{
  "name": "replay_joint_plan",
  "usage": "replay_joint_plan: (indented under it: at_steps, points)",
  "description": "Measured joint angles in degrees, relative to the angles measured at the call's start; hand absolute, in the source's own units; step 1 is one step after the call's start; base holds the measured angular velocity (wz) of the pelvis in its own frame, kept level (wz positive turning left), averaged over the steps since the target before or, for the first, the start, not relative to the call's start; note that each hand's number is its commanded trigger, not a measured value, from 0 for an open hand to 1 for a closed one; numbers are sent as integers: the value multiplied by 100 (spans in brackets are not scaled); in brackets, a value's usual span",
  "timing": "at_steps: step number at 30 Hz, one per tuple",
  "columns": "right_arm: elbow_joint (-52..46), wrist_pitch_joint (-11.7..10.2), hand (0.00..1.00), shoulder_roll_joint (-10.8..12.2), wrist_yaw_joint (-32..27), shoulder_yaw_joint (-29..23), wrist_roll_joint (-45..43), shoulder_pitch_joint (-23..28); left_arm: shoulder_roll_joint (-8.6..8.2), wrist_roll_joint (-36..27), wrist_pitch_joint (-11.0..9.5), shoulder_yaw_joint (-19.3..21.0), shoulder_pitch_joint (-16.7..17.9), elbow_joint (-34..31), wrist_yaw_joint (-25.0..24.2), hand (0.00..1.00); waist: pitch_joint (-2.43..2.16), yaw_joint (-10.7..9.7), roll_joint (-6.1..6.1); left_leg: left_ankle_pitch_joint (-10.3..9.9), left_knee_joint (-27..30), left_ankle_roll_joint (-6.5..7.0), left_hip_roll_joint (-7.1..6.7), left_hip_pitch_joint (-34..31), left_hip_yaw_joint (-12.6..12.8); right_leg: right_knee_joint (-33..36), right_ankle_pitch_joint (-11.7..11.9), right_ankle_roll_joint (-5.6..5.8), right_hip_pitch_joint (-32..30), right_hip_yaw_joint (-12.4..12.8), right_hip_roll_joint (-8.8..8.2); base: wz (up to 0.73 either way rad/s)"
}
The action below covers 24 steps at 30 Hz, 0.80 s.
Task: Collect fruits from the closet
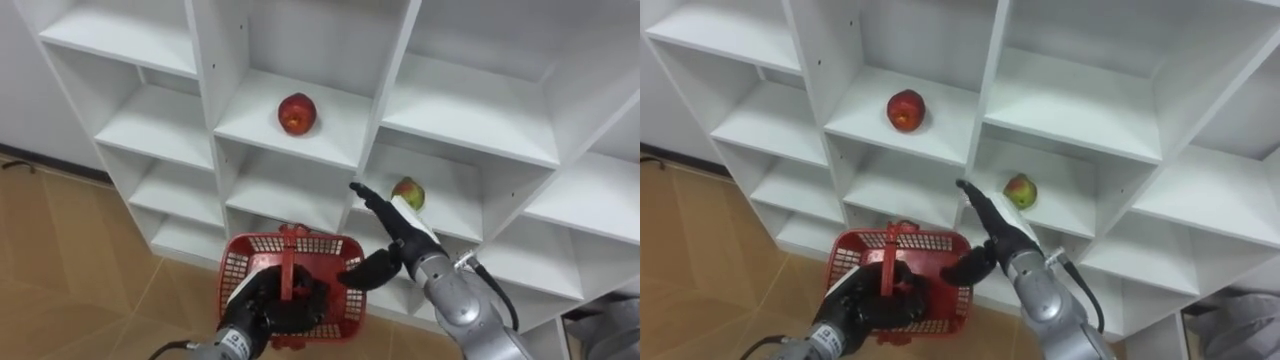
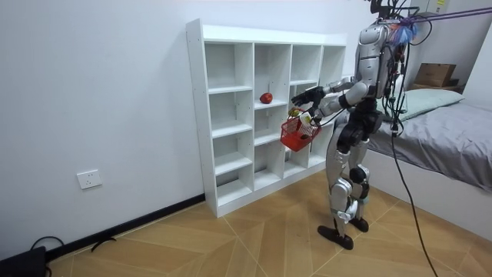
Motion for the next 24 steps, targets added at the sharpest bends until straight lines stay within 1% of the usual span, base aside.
replay_joint_plan:
  at_steps: [1, 2, 5, 7, 9, 11, 13, 14, 15, 17, 18, 19, 20, 22, 24]
  points:
    - [-135, 0, 0, -2, 0, 0, -9, -1, 0, 0, 0, 2, 14, 0, 0, 100, -13, 20, 12, 0, -1, 0, -2, 13, 9, 0, 0, 0, -1, 9, -1, 0]
    - [-243, 2, 0, -16, 4, 15, 6, -2, 2, -2, -1, -5, 22, 21, 0, 100, -18, 106, 21, 1, -14, 0, -2, 37, 18, 5, 0, 0, -5, 16, -2, -5]
    - [-483, 2, 0, -66, 120, 20, 24, -14, 3, 20, -2, 19, 95, 167, 0, 100, -31, 218, 36, 1, -31, 0, 1, 58, 16, 3, 0, 0, 2, 20, -1, -3]
    - [-545, 2, 0, -95, 223, 22, 23, -52, 26, 42, -2, 52, 196, 202, 0, 100, -32, 258, 35, 1, -32, 0, 2, 54, 14, 3, 0, 0, 2, 14, 0, 0]
    - [-647, 4, 0, -178, 350, 21, 23, -69, 35, 130, -4, 64, 226, 310, -3, 100, -34, 309, 32, 2, -36, -1, 1, 50, 6, 4, 0, 0, 5, 11, 0, 0]
    - [-797, 11, 0, -205, 490, 21, -22, -150, 58, 161, -3, 155, 285, 402, -3, 100, -45, 332, 10, 4, -52, -4, 3, 8, -7, 4, 0, 0, 2, -4, 3, 0]
    - [-1027, 17, 0, -225, 572, 21, -23, -295, 87, 160, -1, 266, 377, 440, -2, 100, -71, 331, -61, 16, -95, -19, 5, 23, -11, 3, 0, 0, 2, -5, 8, 0]
    - [-1047, 17, 0, -224, 581, 20, -24, -341, 87, 160, -2, 288, 378, 462, -2, 100, -67, 334, -87, 20, -102, -21, 6, 39, -13, 3, 0, 0, 12, -4, 10, 0]
    - [-1051, 17, 0, -220, 619, 20, -21, -447, 89, 166, -2, 318, 378, 494, -2, 100, -59, 342, -148, 24, -108, -25, 10, 58, -17, 3, 0, 0, 28, 4, 15, 0]
    - [-1078, 17, 0, -217, 624, 21, -16, -533, 88, 237, -2, 351, 379, 549, -2, 100, -51, 471, -278, 31, -100, -28, 12, 62, -31, 1, 1, 0, 28, 12, 19, 2]
    - [-1081, 17, 0, -211, 624, 23, -15, -539, 88, 236, -2, 352, 379, 564, -2, 100, -37, 481, -302, 31, -97, -28, 12, 59, -39, 1, 1, 0, 28, 11, 19, 4]
    - [-1081, 34, 0, -195, 626, 24, -30, -566, 90, 278, -2, 379, 379, 571, -2, 100, -12, 511, -351, 31, -97, -28, 11, 50, -52, 1, 1, 0, 24, 6, 19, 5]
    - [-1080, 102, 0, -175, 633, 24, -48, -633, 87, 281, 0, 404, 378, 580, -2, 100, -1, 558, -392, 30, -100, -27, 7, 32, -58, 1, 1, 0, 10, 2, 18, 3]
    - [-1078, 182, 0, -162, 632, 21, -65, -790, 85, 283, 4, 423, 377, 588, -2, 100, 2, 595, -419, 29, -122, -26, 2, 10, -65, -1, 1, 1, -6, -17, 15, 0]
    - [-1074, 200, 0, -160, 627, 16, -65, -965, 80, 371, 9, 469, 378, 587, -9, 100, 5, 624, -419, 29, -125, -26, -4, 9, -84, -6, 1, 1, -4, -20, 14, 5]
